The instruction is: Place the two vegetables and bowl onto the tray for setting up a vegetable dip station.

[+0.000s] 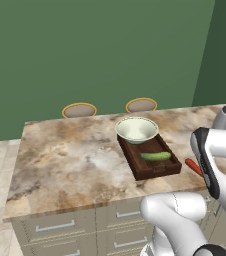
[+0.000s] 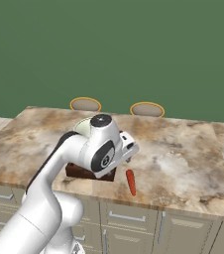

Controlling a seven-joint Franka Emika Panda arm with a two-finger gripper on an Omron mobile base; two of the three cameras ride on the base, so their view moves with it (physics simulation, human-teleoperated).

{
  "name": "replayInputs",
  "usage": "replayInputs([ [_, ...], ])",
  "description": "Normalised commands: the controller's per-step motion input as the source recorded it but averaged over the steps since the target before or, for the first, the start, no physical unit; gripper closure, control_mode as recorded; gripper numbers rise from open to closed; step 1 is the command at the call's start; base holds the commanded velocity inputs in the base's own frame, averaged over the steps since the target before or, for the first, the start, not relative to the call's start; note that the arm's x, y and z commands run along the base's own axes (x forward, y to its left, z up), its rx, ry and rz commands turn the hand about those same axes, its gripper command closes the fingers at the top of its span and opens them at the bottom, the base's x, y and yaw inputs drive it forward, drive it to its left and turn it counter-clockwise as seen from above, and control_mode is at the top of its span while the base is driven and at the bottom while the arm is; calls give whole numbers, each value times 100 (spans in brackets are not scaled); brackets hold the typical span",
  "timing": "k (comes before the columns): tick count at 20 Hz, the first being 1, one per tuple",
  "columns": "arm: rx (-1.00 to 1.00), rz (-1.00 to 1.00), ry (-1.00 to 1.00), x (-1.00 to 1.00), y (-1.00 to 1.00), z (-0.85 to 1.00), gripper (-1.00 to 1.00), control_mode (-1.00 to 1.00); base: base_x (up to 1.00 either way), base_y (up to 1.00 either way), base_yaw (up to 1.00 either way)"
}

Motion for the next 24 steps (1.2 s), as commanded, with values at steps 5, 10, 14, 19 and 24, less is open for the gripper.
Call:
replayInputs([
  [5,0,0,0,3,0,-11,-100,-100,0,0,0],
  [10,0,0,0,8,0,-3,-100,-100,0,0,0],
  [14,0,0,0,16,0,-3,-100,-100,0,0,0],
  [19,0,0,0,12,0,-3,-100,-100,0,0,0],
  [24,0,0,0,13,0,-1,-100,-100,0,0,0],
])
